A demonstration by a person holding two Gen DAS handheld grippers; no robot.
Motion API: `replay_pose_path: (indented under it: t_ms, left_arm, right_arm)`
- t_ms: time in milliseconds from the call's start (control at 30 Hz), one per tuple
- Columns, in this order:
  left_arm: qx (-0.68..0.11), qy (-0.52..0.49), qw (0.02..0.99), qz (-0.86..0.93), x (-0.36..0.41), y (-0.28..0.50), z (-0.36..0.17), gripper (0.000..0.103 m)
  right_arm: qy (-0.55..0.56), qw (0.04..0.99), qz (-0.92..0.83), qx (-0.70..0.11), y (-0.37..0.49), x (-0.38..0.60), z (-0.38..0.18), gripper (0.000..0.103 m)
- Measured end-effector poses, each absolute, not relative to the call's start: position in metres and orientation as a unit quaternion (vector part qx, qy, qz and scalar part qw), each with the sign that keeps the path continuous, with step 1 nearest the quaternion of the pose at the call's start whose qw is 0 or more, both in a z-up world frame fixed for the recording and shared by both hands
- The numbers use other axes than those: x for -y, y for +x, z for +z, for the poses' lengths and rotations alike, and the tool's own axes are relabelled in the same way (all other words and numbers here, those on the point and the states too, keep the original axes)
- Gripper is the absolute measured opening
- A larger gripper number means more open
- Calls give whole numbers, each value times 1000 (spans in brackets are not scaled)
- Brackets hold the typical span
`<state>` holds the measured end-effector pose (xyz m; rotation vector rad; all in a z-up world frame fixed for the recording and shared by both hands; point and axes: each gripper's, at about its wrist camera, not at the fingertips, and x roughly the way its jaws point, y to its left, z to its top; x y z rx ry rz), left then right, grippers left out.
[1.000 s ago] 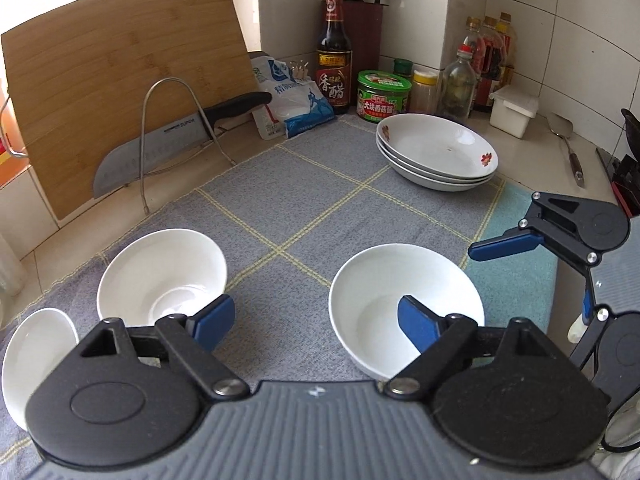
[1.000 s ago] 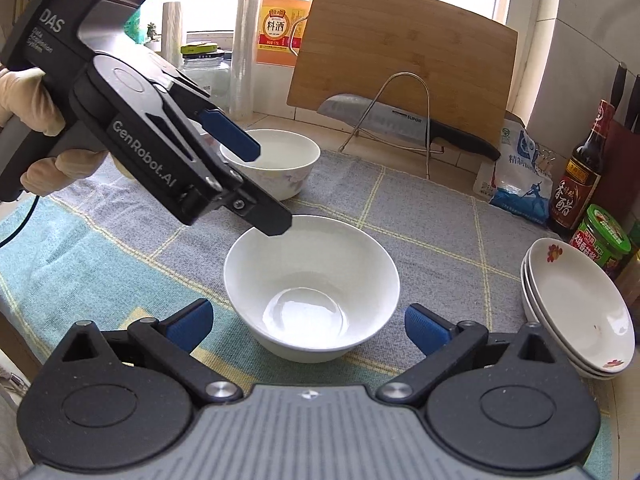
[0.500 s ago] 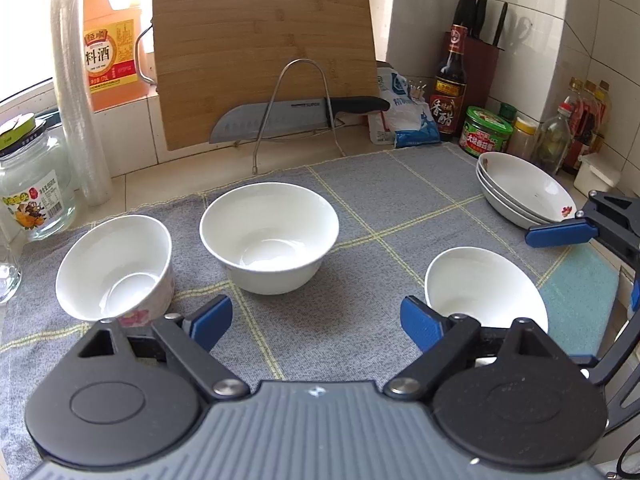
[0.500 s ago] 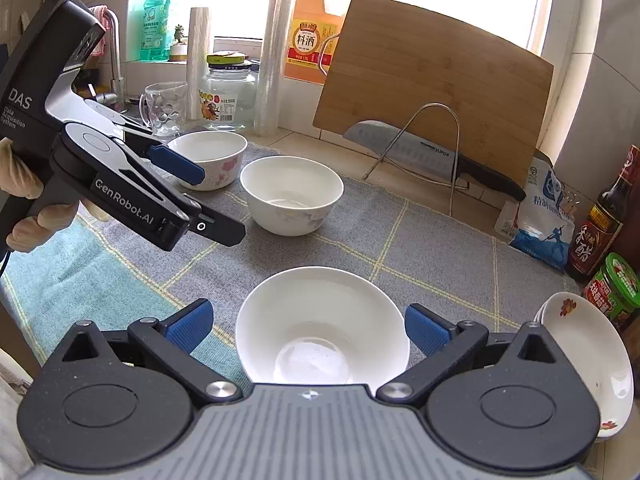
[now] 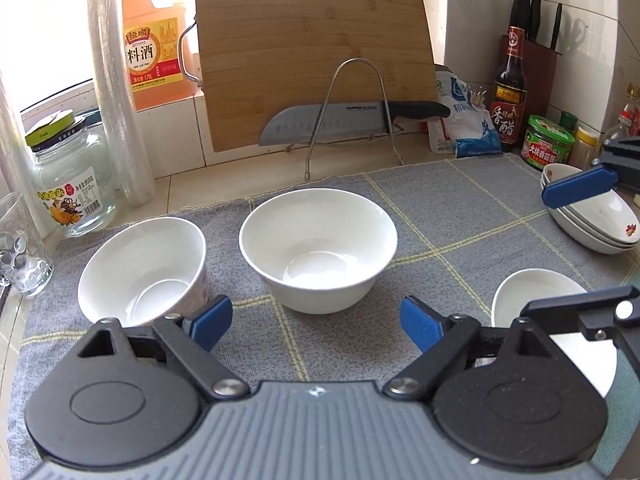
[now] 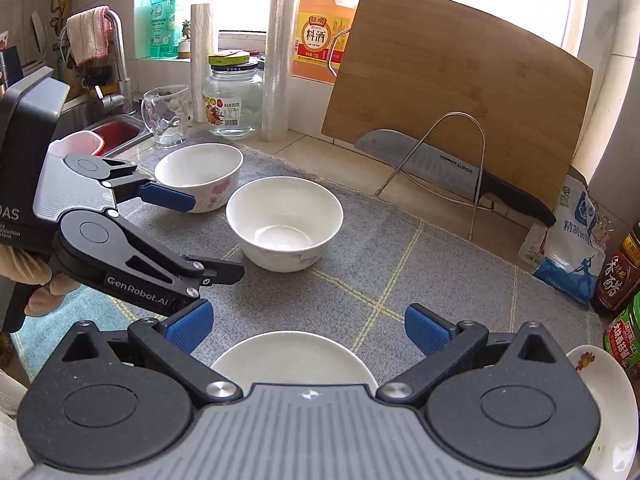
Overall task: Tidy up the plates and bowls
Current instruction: 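Lift and carry the white bowl with the left tool toward another bowl, then close the right tool on the rim of the plain white bowl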
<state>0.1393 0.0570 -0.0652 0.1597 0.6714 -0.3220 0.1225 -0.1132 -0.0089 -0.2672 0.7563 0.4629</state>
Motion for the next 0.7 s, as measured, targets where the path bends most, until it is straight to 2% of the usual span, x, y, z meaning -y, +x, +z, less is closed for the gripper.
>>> replay_pose_path:
  t_ms: [233,700]
  left_arm:
    - [-321,108,928,-154,-48,149,-73,91]
    - [-324,105,925,-168,-46,167,-86,91]
  right_arm:
    - [-117,891,241,-368,159,118,-3,103]
    - [-132,866,288,-387,206,89,-13,103]
